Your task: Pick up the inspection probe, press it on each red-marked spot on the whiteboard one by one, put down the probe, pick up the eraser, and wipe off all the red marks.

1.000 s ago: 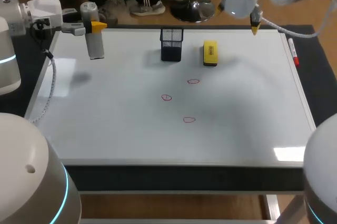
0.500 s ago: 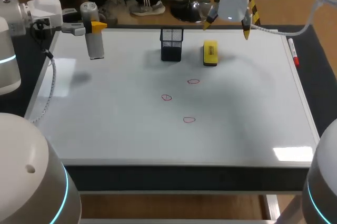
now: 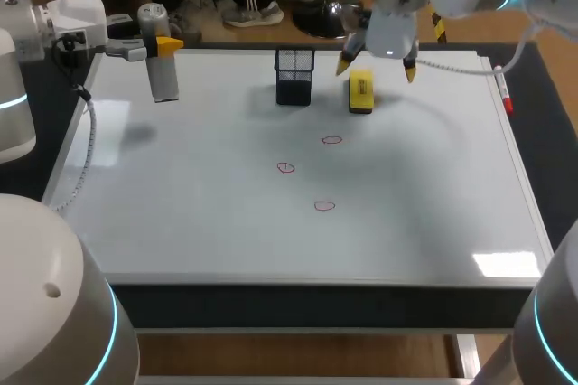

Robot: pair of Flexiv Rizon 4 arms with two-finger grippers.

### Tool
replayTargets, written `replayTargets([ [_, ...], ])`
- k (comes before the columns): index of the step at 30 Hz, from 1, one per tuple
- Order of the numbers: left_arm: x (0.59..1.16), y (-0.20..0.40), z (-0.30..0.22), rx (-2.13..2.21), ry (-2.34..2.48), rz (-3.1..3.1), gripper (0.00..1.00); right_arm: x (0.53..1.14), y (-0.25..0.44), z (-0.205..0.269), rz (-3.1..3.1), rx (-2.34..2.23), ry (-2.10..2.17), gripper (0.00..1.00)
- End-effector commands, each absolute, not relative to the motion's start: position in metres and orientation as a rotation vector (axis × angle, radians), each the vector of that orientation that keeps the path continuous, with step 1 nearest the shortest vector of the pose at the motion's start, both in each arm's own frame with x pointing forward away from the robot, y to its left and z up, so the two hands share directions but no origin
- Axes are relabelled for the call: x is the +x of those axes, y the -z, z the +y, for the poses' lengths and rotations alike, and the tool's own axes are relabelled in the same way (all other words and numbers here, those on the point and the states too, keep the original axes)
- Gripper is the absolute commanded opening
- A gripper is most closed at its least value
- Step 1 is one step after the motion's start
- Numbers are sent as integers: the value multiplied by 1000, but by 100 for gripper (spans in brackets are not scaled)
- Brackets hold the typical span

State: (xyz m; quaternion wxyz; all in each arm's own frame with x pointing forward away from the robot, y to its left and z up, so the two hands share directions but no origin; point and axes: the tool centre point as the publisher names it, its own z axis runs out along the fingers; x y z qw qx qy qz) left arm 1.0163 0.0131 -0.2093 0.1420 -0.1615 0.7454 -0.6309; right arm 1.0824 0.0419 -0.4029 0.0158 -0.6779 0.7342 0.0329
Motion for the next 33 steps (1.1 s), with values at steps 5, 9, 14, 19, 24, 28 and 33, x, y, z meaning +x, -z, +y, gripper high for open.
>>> replayTargets([
  [5, 1016, 209, 13, -466, 1821, 2148, 0, 1084, 418, 50, 2257, -2135, -91, 100],
  [9, 1016, 209, 13, -466, 1821, 2148, 0, 1084, 422, 52, 2269, -2133, -80, 100],
  [14, 1016, 209, 13, -466, 1821, 2148, 0, 1086, 424, 52, 2270, -2124, -88, 100],
  [19, 1016, 209, 13, -466, 1821, 2148, 0, 1087, 425, 55, 2261, -2147, -89, 100],
  [24, 1016, 209, 13, -466, 1821, 2148, 0, 1085, 423, 57, 2253, -2156, -92, 100],
  [28, 1016, 209, 13, -466, 1821, 2148, 0, 1083, 424, 57, 2250, -2159, -107, 69],
  [33, 1016, 209, 13, -466, 1821, 2148, 0, 1080, 423, 56, 2235, -2168, -151, 0],
])
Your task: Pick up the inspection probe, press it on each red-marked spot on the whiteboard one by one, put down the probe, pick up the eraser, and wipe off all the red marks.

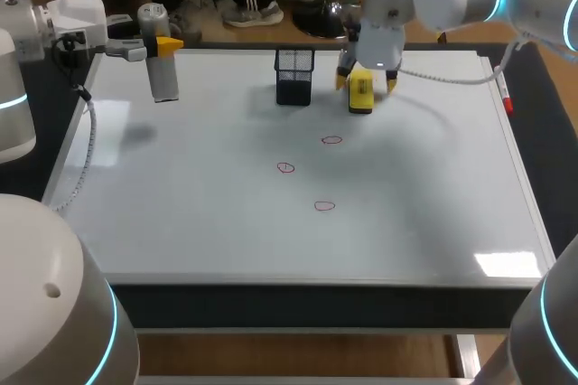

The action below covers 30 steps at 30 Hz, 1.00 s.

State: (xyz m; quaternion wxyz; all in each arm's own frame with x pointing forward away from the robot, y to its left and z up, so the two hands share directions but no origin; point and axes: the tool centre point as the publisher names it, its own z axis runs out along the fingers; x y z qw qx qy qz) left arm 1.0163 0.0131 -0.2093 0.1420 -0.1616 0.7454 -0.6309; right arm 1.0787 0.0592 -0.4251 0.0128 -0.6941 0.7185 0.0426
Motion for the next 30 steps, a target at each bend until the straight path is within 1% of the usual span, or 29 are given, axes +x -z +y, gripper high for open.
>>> replayTargets([
  [1, 1016, 209, 13, -466, 1821, 2148, 0, 1080, 424, 55, 2242, -2165, -148, 0],
  [11, 1016, 209, 13, -466, 1821, 2148, 0, 1080, 398, 40, 2302, -2052, -54, 0],
  [21, 1016, 209, 13, -466, 1821, 2148, 0, 1072, 364, -16, 2464, -1825, 77, 0],
  [30, 1016, 209, 13, -466, 1821, 2148, 0, 1042, 362, -70, 2589, -1635, 76, 0],
])
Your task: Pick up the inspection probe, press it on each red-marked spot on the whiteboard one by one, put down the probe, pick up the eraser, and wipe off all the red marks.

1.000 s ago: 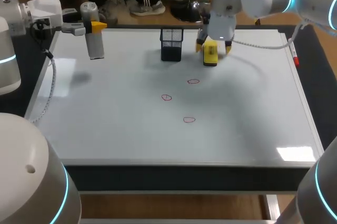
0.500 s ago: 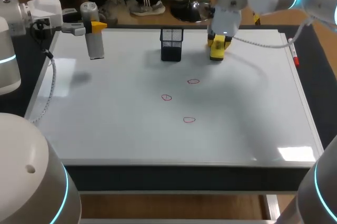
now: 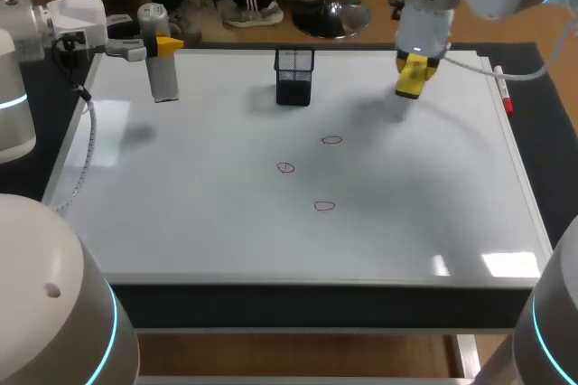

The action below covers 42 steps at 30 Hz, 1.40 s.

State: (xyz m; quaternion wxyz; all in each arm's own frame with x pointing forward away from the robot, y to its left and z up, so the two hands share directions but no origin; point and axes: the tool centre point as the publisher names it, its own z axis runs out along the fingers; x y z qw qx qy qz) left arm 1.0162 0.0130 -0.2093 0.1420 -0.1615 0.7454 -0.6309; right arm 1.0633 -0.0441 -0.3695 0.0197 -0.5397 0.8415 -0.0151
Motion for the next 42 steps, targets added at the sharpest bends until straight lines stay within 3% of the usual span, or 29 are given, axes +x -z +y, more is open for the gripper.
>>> replayTargets([
  [1, 1016, 209, 13, -466, 1821, 2148, 0, 1039, 362, -75, 2602, -1615, 75, 0],
  [15, 1016, 209, 13, -466, 1821, 2148, 0, 1001, 367, -116, 2703, -1467, 41, 0],
  [42, 1016, 209, 13, -466, 1821, 2148, 0, 995, 368, -119, 2723, -1435, -2, 0],
])
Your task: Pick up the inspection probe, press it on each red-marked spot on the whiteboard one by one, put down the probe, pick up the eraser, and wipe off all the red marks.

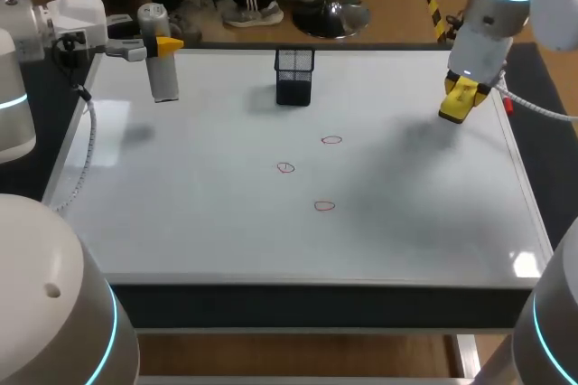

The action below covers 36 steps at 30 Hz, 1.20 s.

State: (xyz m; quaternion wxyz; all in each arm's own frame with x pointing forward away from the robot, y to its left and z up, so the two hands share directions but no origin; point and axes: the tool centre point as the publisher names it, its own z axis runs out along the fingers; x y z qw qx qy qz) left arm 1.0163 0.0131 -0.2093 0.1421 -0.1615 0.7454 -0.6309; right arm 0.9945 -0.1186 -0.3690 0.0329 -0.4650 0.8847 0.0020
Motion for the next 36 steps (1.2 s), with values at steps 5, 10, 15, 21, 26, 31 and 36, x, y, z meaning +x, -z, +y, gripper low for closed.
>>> replayTargets([
  [5, 1016, 209, 13, -466, 1821, 2148, 0, 995, 368, -119, 2723, -1435, -2, 0],
  [10, 1016, 209, 13, -466, 1821, 2148, 0, 995, 368, -119, 2723, -1435, -2, 0],
  [15, 1016, 209, 13, -466, 1821, 2148, 0, 995, 368, -119, 2723, -1435, -2, 0],
  [21, 995, 205, -6, -417, 1809, 2169, 0, 995, 368, -119, 2723, -1435, -2, 0],
  [26, 979, 200, -24, -401, 1816, 2168, 0, 995, 368, -119, 2723, -1435, -2, 0],
  [31, 965, 195, -42, -371, 1816, 2174, 0, 995, 368, -119, 2723, -1435, -2, 0],
  [36, 950, 195, -59, -351, 1826, 2173, 0, 995, 368, -119, 2723, -1435, -2, 0],
])
